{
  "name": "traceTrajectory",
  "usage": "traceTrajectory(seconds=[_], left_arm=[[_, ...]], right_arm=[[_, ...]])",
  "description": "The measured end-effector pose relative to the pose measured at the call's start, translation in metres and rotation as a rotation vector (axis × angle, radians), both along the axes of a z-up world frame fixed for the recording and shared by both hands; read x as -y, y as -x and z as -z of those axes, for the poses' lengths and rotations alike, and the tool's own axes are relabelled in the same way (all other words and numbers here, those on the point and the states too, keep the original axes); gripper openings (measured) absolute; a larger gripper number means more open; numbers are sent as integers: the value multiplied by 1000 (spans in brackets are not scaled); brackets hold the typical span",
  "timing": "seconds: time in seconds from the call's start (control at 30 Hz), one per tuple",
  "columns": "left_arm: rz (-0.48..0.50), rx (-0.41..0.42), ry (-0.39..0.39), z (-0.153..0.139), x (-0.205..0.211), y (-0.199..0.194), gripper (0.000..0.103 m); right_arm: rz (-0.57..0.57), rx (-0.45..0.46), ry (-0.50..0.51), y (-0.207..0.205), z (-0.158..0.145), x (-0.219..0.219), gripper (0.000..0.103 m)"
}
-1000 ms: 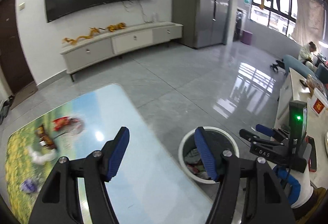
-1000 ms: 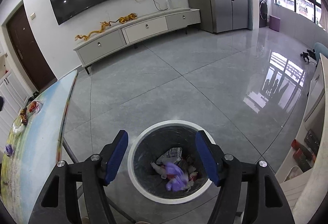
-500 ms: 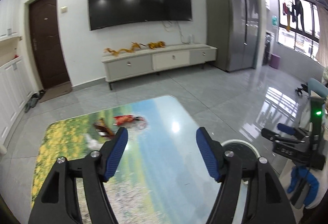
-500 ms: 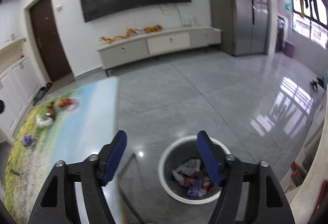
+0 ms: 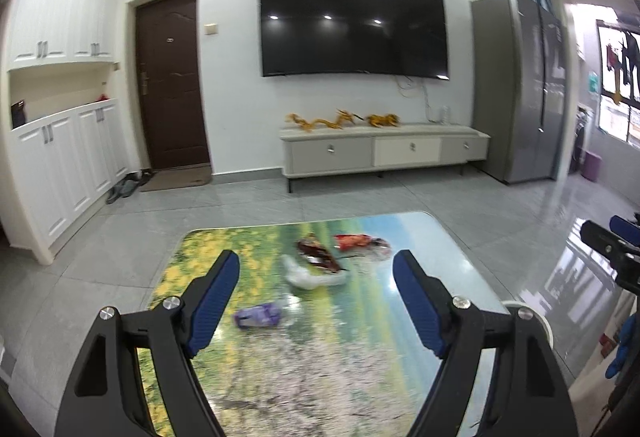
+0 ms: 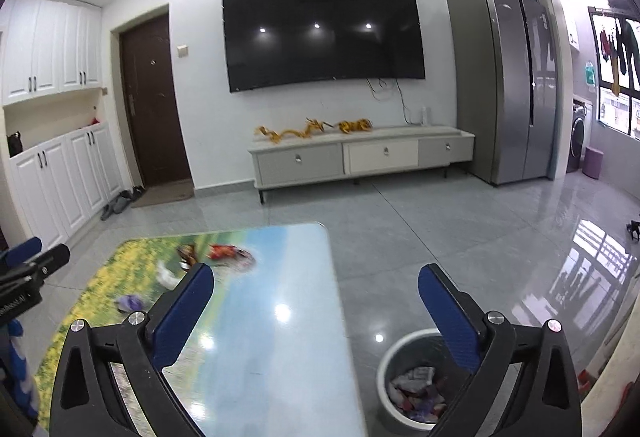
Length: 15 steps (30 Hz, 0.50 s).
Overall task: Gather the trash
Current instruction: 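Move both tools back to the table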
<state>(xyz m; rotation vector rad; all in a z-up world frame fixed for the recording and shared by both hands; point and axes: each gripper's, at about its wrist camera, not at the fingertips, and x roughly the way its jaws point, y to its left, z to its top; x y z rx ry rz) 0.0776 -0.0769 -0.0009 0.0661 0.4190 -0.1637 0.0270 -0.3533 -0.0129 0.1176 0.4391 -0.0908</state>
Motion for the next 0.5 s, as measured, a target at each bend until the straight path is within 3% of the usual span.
traceTrajectory(seconds=[0.2,0.5], left_arm=[[-54,41,0,-6,-36,22,78],[-123,-37,10,21,-117,28,78]], right_arm=[[-87,21,29,13,-9,-41,103],[-141,80,24,21,-19,-59,103]])
